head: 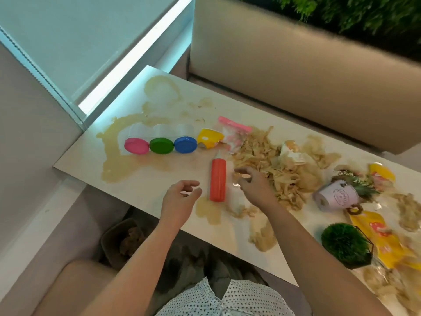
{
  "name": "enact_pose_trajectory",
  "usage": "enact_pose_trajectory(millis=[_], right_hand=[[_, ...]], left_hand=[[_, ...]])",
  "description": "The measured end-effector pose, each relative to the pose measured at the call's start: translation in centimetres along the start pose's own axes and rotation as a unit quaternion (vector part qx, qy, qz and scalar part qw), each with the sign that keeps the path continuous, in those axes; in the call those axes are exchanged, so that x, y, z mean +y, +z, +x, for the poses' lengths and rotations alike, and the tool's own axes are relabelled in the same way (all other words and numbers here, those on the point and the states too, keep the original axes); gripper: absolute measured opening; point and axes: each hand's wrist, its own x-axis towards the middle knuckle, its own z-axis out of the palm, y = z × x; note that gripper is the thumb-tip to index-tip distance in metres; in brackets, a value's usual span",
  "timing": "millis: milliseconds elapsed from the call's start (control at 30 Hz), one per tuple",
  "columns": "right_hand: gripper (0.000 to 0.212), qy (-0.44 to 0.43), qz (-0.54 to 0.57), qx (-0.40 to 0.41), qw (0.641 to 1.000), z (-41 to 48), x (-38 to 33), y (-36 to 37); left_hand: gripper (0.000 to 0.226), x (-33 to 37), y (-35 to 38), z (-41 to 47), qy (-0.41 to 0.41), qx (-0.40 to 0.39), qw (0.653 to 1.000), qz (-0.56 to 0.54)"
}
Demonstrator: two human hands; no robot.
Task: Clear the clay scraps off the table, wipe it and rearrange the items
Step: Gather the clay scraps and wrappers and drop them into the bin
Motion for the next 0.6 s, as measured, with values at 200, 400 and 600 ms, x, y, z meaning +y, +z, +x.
enact_pose_trajectory(millis=[200, 400, 600], right_hand=[[0.037, 0.005, 0.028, 0.017, 0.999, 3.8, 1.2, -3.7], [0.038, 0.06, 0.172, -0.066, 0.981, 8.3, 0.7, -2.9], [0.044, 0.112, 0.232, -0.104, 0.961, 11.7, 0.5, -0.9]], left_hand=[[0.028, 3.2, 3.1, -1.5, 0.052, 0.002, 0.991, 0.122], [0.033, 4.4, 5.0, -2.9, 0.06, 0.033, 0.986, 0.153], [0.031, 4.8, 5.8, -3.8, 0.051, 0.047, 0.99, 0.125]])
